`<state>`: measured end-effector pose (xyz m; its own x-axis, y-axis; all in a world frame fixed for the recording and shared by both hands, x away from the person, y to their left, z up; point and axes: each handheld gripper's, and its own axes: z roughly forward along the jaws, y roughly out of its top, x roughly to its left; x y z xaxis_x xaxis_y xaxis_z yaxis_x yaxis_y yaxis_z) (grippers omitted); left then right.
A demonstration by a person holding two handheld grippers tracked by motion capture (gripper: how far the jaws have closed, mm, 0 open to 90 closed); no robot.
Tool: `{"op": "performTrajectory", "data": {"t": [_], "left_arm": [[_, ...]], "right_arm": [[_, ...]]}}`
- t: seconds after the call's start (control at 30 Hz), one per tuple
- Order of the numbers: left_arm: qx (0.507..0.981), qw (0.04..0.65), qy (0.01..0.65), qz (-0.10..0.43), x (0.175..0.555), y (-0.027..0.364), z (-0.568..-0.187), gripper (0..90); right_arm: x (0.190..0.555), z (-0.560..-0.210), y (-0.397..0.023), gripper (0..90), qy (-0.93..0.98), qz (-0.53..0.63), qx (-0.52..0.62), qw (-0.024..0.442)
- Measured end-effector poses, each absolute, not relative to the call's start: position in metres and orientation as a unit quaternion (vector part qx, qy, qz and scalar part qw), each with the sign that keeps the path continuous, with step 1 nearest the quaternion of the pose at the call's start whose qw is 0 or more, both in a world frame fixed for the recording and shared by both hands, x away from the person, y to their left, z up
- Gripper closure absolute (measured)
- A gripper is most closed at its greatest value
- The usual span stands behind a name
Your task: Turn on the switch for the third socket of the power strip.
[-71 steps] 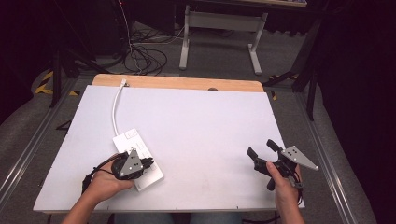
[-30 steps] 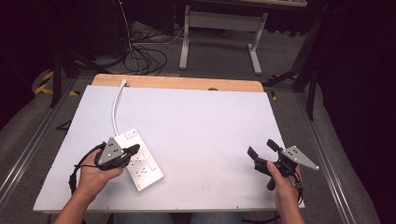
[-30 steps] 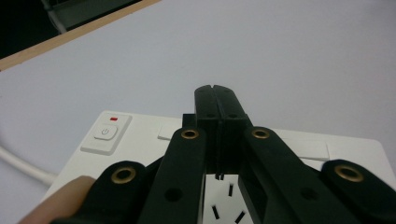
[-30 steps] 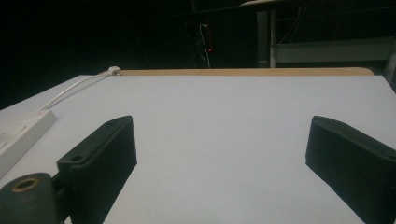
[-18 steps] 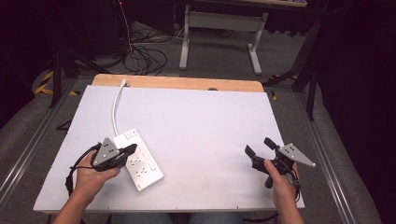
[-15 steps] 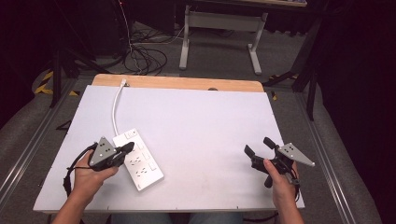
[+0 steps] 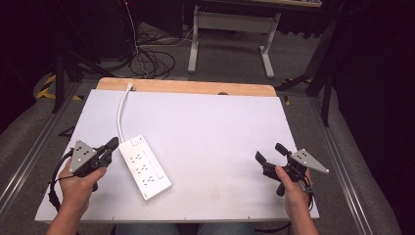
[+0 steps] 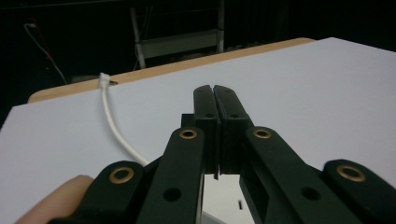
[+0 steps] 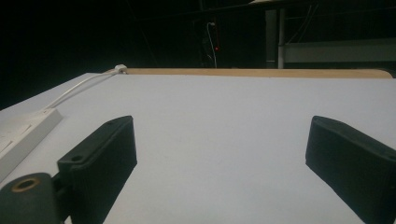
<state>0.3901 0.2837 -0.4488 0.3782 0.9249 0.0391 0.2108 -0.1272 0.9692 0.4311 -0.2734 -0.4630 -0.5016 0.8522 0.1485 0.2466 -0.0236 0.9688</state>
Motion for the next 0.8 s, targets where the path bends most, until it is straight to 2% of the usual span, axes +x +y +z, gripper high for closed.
{"op": "performTrajectory", "data": {"t": [0.27, 0.8], "left_arm": [[0.643, 0.491, 0.447, 0.38, 0.3886, 0.2898, -0.4472, 86.5], [0.637, 0.485, 0.455, 0.39, 0.3882, 0.291, -0.4467, 80.7]], "right_arm": [[0.4309, -0.463, -0.2738, 9.1, 0.648, 0.575, 0.424, 0.263], [0.4315, -0.463, -0.2729, 9.1, 0.649, 0.575, 0.423, 0.262]]}}
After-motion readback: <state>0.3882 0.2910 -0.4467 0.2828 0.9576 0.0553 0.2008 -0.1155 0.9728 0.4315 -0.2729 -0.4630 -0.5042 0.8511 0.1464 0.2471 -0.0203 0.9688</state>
